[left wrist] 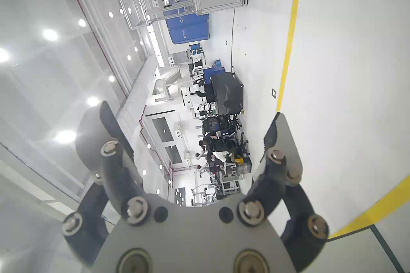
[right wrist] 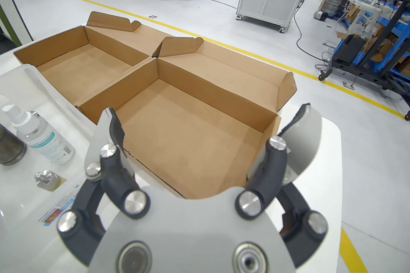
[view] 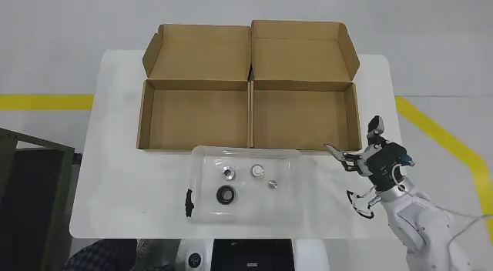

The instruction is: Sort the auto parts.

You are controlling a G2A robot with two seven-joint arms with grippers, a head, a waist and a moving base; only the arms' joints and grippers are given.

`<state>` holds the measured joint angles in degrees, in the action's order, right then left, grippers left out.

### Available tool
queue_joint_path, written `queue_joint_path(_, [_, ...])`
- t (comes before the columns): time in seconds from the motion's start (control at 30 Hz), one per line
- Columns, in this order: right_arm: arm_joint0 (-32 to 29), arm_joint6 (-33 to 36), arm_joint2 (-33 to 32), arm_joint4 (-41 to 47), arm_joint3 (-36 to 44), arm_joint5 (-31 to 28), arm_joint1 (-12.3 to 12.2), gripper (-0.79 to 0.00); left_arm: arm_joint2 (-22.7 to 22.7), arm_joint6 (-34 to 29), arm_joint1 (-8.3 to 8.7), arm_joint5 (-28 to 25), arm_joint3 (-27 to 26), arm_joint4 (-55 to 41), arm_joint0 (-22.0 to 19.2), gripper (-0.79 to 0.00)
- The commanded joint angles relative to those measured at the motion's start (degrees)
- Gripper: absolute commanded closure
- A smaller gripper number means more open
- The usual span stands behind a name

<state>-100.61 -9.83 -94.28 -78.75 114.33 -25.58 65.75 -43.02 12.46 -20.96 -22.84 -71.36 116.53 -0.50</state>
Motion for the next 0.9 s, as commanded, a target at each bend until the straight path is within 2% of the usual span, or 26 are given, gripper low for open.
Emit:
queue_joint_path(0.0, [0.04, 2.80, 0.44, -2.09, 1.87, -0.86, -0.14, -0.785, 0.00, 0.00, 0.00, 0.00, 0.00, 0.00, 0.00, -0.785])
queue_joint_path(0.33, [3.13, 14.65, 6.29, -2.17, 6.34, -12.22, -0.75, -0.785, 0.00, 0.00, 0.00, 0.00, 0.00, 0.00, 0.00, -0.785])
queue_joint_path(0.87, [12.13, 27.49, 22.12, -3.26, 3.60, -19.74, -0.52, -0.785, 0.00, 0.00, 0.00, 0.00, 0.00, 0.00, 0.00, -0.785])
